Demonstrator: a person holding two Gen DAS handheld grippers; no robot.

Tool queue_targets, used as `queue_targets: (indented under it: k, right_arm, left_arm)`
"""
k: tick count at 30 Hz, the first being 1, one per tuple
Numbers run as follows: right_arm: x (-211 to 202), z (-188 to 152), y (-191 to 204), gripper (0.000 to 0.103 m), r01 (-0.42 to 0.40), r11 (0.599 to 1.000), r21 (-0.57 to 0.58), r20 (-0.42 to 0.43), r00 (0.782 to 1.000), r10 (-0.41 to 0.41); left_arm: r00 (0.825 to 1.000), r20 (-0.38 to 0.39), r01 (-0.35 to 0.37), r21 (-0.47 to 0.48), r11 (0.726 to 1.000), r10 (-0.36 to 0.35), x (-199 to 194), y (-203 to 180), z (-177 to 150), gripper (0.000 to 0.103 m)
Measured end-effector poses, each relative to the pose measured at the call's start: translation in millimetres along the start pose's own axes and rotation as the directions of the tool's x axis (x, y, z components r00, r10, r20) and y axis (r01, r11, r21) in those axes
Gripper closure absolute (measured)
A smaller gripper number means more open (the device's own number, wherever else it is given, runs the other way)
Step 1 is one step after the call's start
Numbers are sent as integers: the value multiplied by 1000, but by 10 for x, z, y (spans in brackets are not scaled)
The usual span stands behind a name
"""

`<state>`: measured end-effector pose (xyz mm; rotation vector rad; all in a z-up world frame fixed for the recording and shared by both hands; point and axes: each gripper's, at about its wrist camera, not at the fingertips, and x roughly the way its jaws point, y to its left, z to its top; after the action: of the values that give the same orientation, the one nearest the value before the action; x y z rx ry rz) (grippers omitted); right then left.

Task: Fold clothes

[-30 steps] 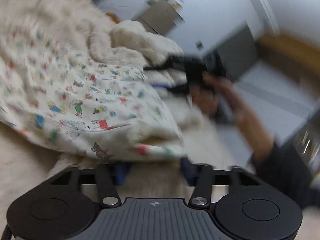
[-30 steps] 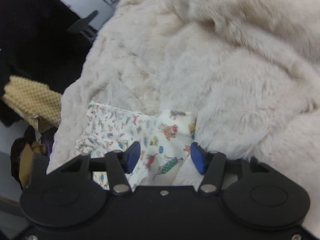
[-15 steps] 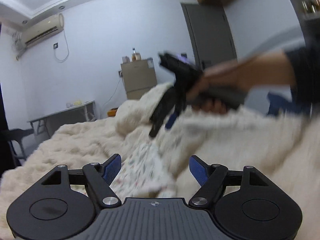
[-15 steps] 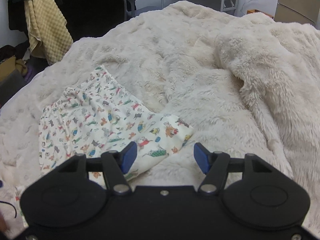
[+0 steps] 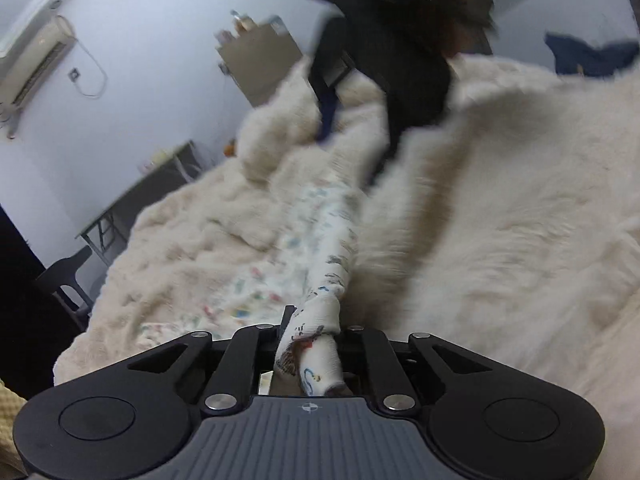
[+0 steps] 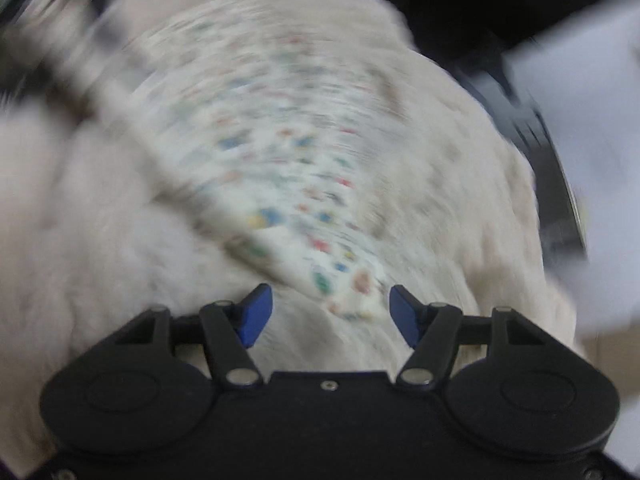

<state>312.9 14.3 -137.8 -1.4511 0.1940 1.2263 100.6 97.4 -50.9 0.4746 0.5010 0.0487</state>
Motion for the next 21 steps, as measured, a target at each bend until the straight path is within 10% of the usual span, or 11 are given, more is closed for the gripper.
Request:
queue_targets:
  k: [5,6,7,8,18,21]
  right_arm:
    - [293,325,243,38,55,975,-213,102,994,-34]
    - [351,375,256,47,55,971,-231,98,995,-33]
    - [429,429,259,87,37,967,-251,66,998,-21]
    - [490,475,247,97,18,963,-269,25,1000,-12]
    - [-1038,618,-1232,100,217,974,-61,75,974,-212]
    - [-1926,550,-1802,100,360,933,-17,52,932,-359]
  left_arm:
    - [996,74,48,1,999,-48,-183,518,86,95]
    - [994,85,71,-4,997,-71,-211,661,111,95]
    - [991,96,94,-8,996,-93,-239,805,135,95]
    - [991,98,89,0,996,-88,-248,856,153,95]
    - [958,270,53,163,985,-96,-396,2314,1142,94]
    - [939,316,56,241,969,-132,-530,2474,1491,94]
